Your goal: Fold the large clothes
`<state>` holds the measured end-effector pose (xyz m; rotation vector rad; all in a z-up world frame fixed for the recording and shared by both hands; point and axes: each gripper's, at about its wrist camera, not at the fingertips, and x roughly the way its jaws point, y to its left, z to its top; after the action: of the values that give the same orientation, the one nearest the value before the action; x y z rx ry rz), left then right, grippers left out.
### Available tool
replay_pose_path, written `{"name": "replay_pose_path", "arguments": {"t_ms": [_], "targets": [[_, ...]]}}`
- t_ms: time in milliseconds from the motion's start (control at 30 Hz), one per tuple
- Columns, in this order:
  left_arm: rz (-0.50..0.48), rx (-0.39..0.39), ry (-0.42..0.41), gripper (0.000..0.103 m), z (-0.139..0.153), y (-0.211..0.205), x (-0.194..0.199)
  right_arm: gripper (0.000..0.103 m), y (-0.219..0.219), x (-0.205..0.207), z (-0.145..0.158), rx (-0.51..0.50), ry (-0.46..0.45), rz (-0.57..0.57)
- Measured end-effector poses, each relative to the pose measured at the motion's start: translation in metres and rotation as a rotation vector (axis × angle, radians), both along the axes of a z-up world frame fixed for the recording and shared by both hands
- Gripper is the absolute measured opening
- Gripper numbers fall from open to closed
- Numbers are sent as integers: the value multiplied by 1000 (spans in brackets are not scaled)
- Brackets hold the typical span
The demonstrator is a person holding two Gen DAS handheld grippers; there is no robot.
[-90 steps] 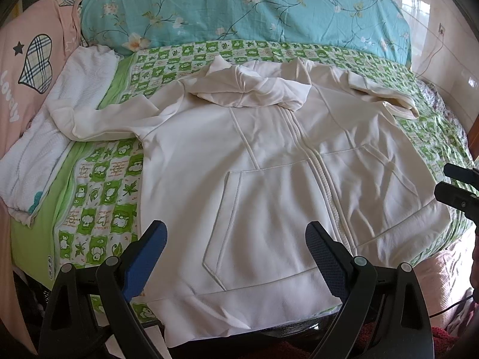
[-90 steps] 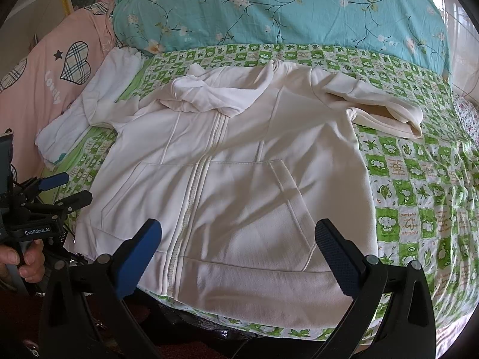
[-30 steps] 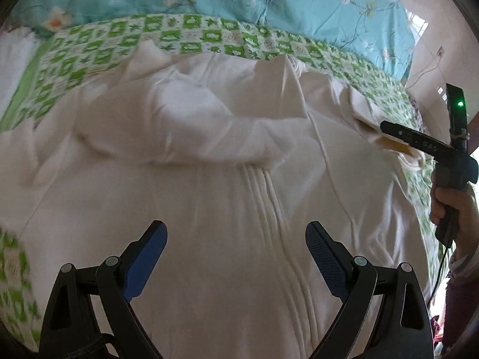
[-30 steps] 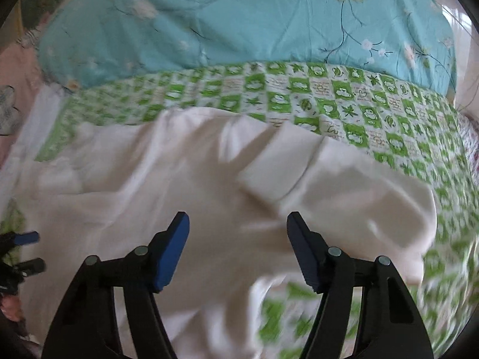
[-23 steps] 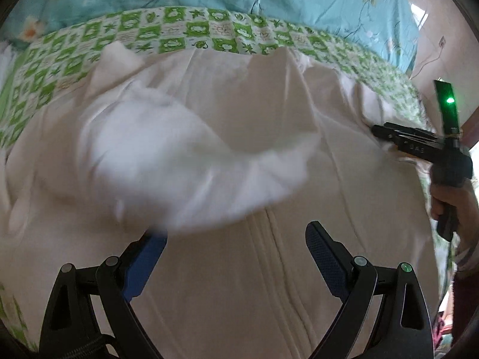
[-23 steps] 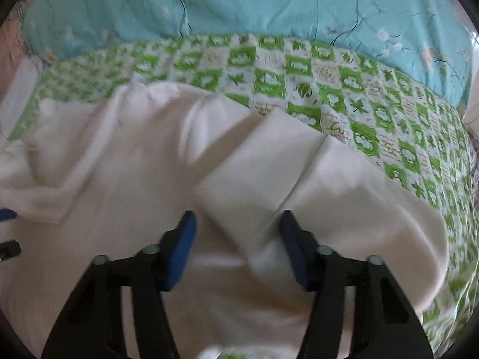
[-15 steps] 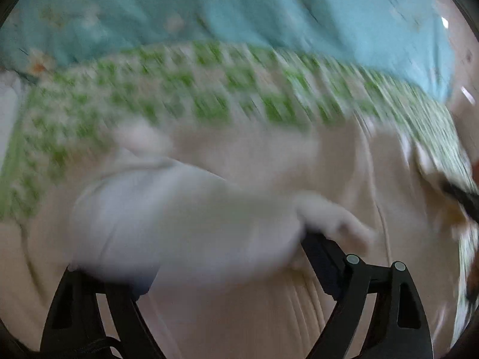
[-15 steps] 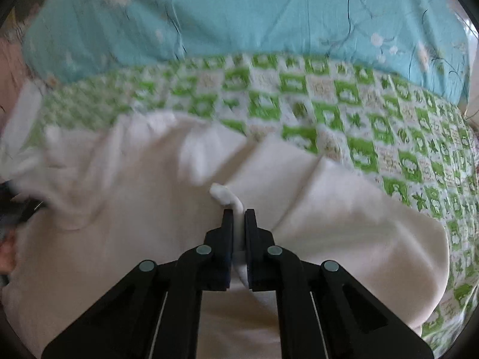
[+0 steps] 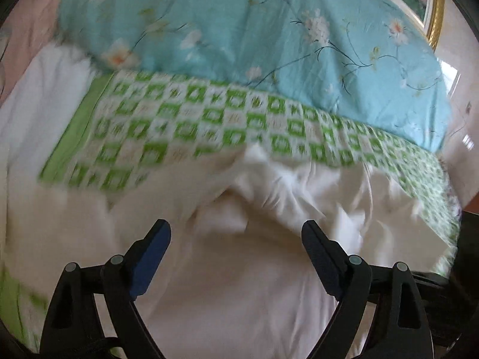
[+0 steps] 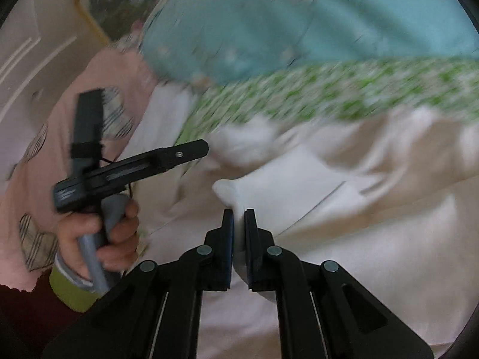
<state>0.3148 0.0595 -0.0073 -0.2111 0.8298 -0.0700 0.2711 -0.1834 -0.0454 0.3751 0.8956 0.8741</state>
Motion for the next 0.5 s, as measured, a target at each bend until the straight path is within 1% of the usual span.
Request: {"name": "replay_pose_path", "arguments": {"t_ms": [100, 133, 200, 233, 267, 300, 333, 367, 433, 500], "targets": [[6, -79, 40, 90, -14, 23, -45, 8, 37, -11, -19, -16, 38, 99], [8, -102, 53, 90, -18, 28, -53, 11, 46, -16, -27, -17, 65, 129], [-6, -149, 74, 90, -27, 34, -66, 11, 59, -24, -43, -29, 124, 173], [-13, -162, 83, 90, -31, 34, -68, 12, 64, -28, -50, -37, 151, 194], [-19, -165, 89, 90, -35, 33, -68, 15, 64, -32, -53, -41, 167, 203], [-26, -168, 95, 90, -38, 30, -67, 19, 60, -35, -55, -46, 182, 199], [-40, -173, 105, 90, -43, 26, -61, 27, 56, -37, -55, -41, 190, 197], [-54, -175, 114, 90, -48, 22, -63, 27, 50, -39, -53, -34, 187, 189], [-82, -177, 139, 90, -59, 12, -55, 27, 28, -41, -44, -47, 154, 136], [-118, -168, 185, 90, -75, -4, -41, 27, 3, -45, -32, -43, 126, 81]]}}
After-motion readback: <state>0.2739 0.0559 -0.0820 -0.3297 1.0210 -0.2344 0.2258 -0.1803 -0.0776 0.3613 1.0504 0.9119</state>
